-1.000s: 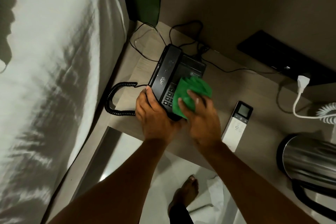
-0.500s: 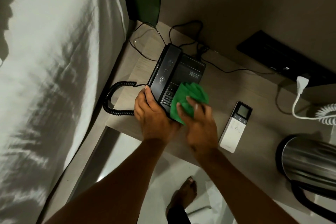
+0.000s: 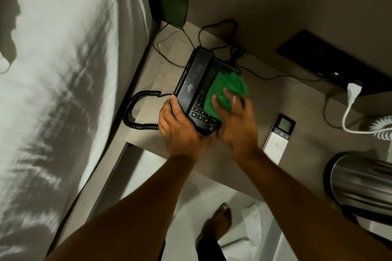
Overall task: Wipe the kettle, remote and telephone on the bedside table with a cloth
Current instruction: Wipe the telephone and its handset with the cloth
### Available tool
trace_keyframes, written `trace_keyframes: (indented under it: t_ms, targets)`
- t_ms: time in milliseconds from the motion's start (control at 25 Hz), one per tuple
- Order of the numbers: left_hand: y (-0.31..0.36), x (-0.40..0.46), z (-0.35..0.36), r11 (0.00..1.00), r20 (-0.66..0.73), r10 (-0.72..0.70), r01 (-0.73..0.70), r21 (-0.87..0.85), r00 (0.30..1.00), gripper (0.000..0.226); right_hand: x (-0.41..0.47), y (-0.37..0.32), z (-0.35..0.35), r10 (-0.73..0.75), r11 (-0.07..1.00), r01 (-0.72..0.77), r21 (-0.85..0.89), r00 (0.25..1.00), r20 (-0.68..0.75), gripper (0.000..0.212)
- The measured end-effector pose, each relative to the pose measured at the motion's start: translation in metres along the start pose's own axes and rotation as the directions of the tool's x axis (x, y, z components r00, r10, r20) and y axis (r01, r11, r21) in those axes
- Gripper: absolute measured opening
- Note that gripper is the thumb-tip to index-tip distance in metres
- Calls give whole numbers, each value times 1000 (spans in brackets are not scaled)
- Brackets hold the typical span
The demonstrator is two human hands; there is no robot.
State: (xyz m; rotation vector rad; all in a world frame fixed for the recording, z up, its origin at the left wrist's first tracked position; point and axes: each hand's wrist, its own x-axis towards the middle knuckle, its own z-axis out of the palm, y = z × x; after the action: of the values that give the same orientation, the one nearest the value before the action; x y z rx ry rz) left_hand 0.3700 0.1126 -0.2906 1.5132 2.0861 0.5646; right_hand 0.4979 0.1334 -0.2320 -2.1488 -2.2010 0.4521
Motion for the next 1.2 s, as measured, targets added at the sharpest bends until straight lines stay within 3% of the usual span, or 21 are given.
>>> trace_keyframes:
  t_ms: [120, 280, 360, 480, 600, 640, 720, 840, 920, 1000, 1080, 1200]
  targets:
    - [1, 0, 0, 1000, -3, -1, 1, 0, 1000, 140, -11, 16, -7, 50, 988, -46, 147, 999, -20, 67]
    - [0, 0, -3, 1000, 29, -9, 8, 23, 1000, 145, 68, 13, -27, 182, 982, -175, 76, 979, -98, 68]
    - [3, 0, -5, 1000, 62, -21, 20, 15, 998, 147, 88, 1, -29, 154, 987, -147, 69, 983, -101, 62]
    - [6, -2, -13, 999, 96, -25, 28, -34, 995, 144, 60, -7, -21, 147, 986, -136, 99, 983, -111, 67]
    - [-6, -4, -24, 983, 116, 4, 18, -182, 993, 123, 22, -8, -19, 249, 943, -176, 281, 936, -248, 71]
    - [-11, -3, -28, 972, 109, 0, 26, -235, 994, 110, 16, -11, -18, 233, 946, -148, 289, 928, -290, 73]
    - [-20, 1, -33, 959, 54, -6, 21, -283, 999, 83, 7, -26, -13, 47, 985, 9, 173, 947, -319, 72]
    - [-26, 5, -33, 957, 52, -6, 21, -288, 999, 58, 5, -51, 1, -292, 956, 284, -71, 943, -162, 61]
    - [-27, 5, -31, 950, 62, -14, 33, -312, 998, 57, 16, -58, 6, -336, 936, 327, -131, 940, -57, 67]
    - [-28, 4, -32, 942, 73, -33, 55, -332, 997, 58, 36, -61, 4, -331, 927, 325, -186, 944, 2, 80]
    - [-26, 4, -32, 943, 74, -55, 76, -323, 996, 61, 70, -59, -6, -282, 934, 271, -232, 959, -15, 80]
    - [-25, 4, -34, 938, 74, -87, 107, -330, 993, 62, 134, -49, -29, -31, 996, 28, -81, 999, -39, 73]
